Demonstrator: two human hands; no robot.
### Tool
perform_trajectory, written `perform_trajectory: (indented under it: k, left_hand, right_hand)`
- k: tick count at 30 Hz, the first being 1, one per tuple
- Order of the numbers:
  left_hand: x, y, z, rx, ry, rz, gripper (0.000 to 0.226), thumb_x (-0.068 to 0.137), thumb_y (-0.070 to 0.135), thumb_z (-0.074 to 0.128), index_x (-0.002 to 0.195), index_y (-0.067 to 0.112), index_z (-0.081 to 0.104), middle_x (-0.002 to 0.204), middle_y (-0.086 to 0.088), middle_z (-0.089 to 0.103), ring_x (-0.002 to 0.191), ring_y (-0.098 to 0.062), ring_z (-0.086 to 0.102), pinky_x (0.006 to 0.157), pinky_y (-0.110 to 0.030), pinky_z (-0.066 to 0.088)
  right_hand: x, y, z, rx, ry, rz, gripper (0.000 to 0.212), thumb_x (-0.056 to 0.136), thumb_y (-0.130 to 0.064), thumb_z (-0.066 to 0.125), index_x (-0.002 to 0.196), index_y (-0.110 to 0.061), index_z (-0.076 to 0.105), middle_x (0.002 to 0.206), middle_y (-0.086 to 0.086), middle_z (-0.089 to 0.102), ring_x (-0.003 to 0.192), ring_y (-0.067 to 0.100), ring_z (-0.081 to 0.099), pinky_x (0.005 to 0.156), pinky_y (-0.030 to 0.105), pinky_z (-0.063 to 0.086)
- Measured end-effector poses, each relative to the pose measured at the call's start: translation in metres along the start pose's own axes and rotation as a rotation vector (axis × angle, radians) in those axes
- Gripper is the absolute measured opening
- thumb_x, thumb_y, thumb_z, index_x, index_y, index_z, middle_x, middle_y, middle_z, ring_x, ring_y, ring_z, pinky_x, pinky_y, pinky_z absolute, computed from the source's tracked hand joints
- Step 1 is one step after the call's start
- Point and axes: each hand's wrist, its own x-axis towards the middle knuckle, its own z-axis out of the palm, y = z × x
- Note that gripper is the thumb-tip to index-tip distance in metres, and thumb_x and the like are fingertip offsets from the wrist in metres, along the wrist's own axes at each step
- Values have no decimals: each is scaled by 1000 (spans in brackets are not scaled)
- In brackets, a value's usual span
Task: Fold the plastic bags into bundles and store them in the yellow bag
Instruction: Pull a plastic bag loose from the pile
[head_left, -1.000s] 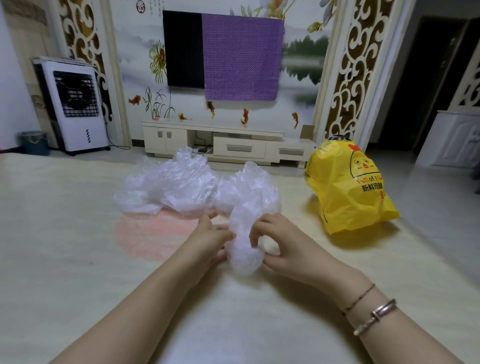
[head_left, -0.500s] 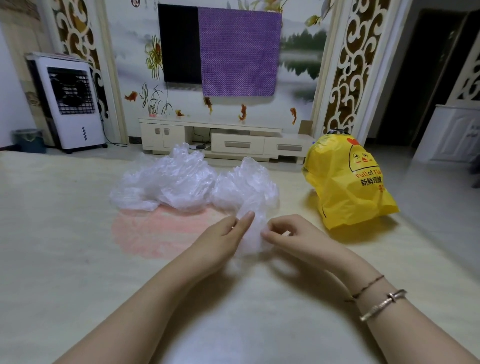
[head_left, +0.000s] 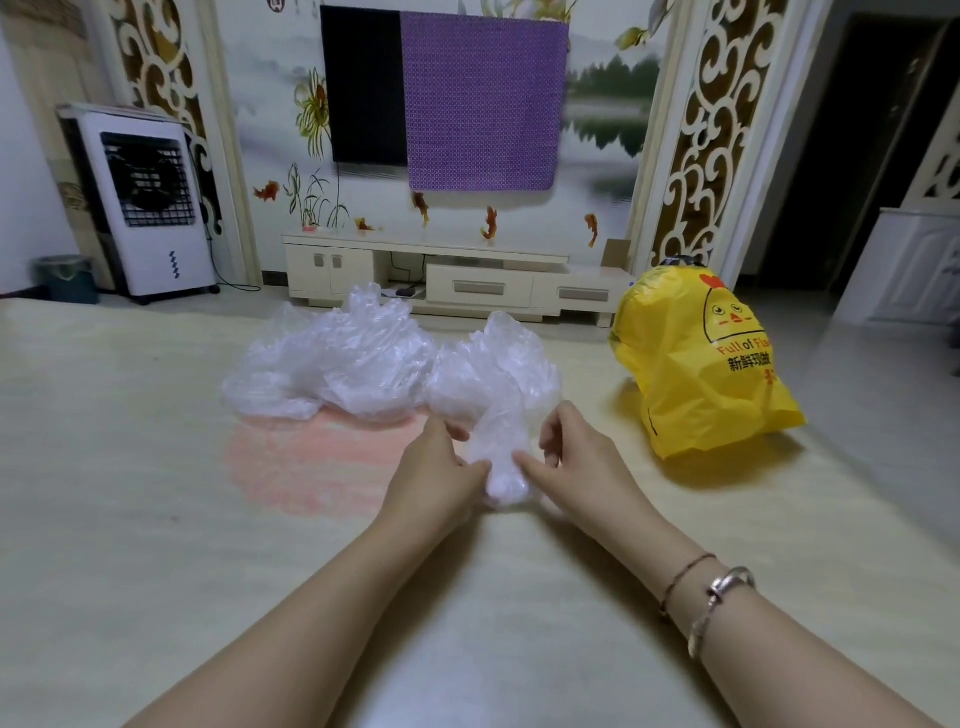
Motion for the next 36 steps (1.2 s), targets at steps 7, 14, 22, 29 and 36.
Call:
perform_trajectory:
  k: [7, 14, 22, 29, 36]
  left_hand:
    - [-7, 2, -10, 38, -13, -55, 48, 78, 22, 70, 121, 18, 49, 99, 1, 62, 89, -14, 63, 74, -27, 49]
    - [-4, 4, -13, 94, -81, -100, 55, 83, 21, 65, 134, 14, 45, 115, -3, 61, 104, -18, 60, 85, -28, 47]
    - [-3, 7, -38, -110, -188, 5, 42, 79, 14, 72, 117, 20, 54, 104, 7, 60, 79, 0, 57, 69, -16, 47]
    - [-9, 2, -20, 64, -248, 208, 23, 75, 6, 67, 94, 16, 59, 92, 3, 61, 50, 1, 49, 49, -14, 38]
    - [-3, 0, -13, -157, -120, 81, 8, 86, 9, 62, 83, 3, 67, 59, 2, 53, 39, -9, 44, 41, -18, 34]
  right_hand:
    - [-13, -17, -20, 46, -259, -269, 17, 71, -37, 50, 86, -39, 57, 99, -17, 52, 100, 1, 45, 83, 12, 34]
    - [-22, -18, -17, -136, -434, -208, 36, 73, -29, 61, 107, -28, 50, 106, -11, 48, 104, 9, 41, 94, 30, 41]
    - [-19, -13, -11, -92, -378, -157, 29, 72, -33, 58, 100, -29, 51, 101, -10, 52, 97, 12, 48, 88, 33, 45]
    - [-11, -5, -18, 268, -285, -1, 16, 83, -27, 60, 98, -24, 53, 86, -10, 64, 62, 2, 48, 61, 16, 37]
    - [-8, -3, -17, 249, -269, -42, 22, 80, -22, 72, 93, -15, 56, 86, -6, 60, 79, 7, 52, 74, 25, 46]
